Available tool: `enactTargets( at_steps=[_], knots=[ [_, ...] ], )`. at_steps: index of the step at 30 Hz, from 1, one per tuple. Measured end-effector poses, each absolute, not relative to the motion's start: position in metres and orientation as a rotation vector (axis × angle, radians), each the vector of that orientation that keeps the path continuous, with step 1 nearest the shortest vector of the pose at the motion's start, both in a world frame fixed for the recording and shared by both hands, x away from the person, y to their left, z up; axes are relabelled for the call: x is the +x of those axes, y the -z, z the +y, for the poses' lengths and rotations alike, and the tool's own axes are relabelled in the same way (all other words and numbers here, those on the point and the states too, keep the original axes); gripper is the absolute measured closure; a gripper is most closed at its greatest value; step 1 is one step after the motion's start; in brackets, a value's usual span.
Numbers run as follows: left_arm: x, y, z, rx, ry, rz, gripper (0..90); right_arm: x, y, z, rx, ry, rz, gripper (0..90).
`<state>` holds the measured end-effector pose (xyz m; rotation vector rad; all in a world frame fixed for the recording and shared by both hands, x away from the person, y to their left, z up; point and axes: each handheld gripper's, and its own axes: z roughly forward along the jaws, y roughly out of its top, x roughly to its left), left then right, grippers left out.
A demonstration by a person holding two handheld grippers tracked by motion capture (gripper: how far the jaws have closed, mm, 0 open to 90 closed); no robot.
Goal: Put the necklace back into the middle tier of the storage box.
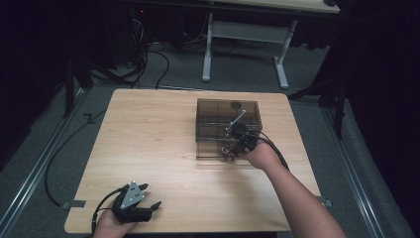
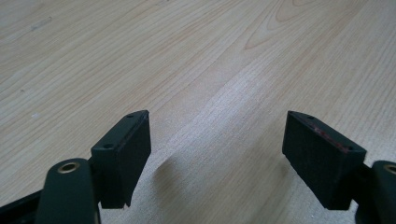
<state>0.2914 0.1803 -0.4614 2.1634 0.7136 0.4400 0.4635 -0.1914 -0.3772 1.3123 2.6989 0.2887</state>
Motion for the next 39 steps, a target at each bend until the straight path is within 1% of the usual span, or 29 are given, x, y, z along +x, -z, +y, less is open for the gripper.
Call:
enactTargets(
  at_steps=[4,8,11,15,17,21,24,32,33,36,39],
  knots=[
    [0.291,0.461,0.180,2.166,-0.440,0.712,24.1,0.467,0.385,-0.188,1.300,-0.259,2.712,85.6],
    [0.291,0.461,0.180,2.168,-0.440,0.713,24.1,0.467,0.384,-0.186,1.293,-0.251,2.703,83.9],
    [0.291,0.462,0.180,2.167,-0.440,0.716,24.2,0.464,0.374,-0.187,1.279,-0.266,2.682,83.9],
    [0.292,0.462,0.179,2.168,-0.441,0.717,24.3,0.455,0.351,-0.190,1.261,-0.356,2.672,84.8],
    [0.292,0.462,0.179,2.168,-0.441,0.717,24.3,0.448,0.347,-0.188,1.246,-0.380,2.701,85.9],
    [0.292,0.462,0.179,2.172,-0.446,0.713,24.3,0.442,0.357,-0.181,1.259,-0.366,2.740,86.5],
    [0.291,0.462,0.179,2.165,-0.446,0.719,24.3,0.447,0.367,-0.181,1.243,-0.331,2.724,86.8],
    [0.292,0.462,0.179,2.166,-0.443,0.717,24.2,0.465,0.381,-0.182,1.327,-0.302,2.679,87.0],
    [0.291,0.462,0.179,2.165,-0.441,0.719,24.2,0.468,0.383,-0.183,1.287,-0.302,2.687,86.8],
    [0.291,0.462,0.179,2.167,-0.440,0.718,24.2,0.469,0.385,-0.181,1.291,-0.295,2.687,85.9],
    [0.291,0.462,0.179,2.166,-0.441,0.718,24.2,0.465,0.379,-0.182,1.305,-0.310,2.679,85.2]
  ],
)
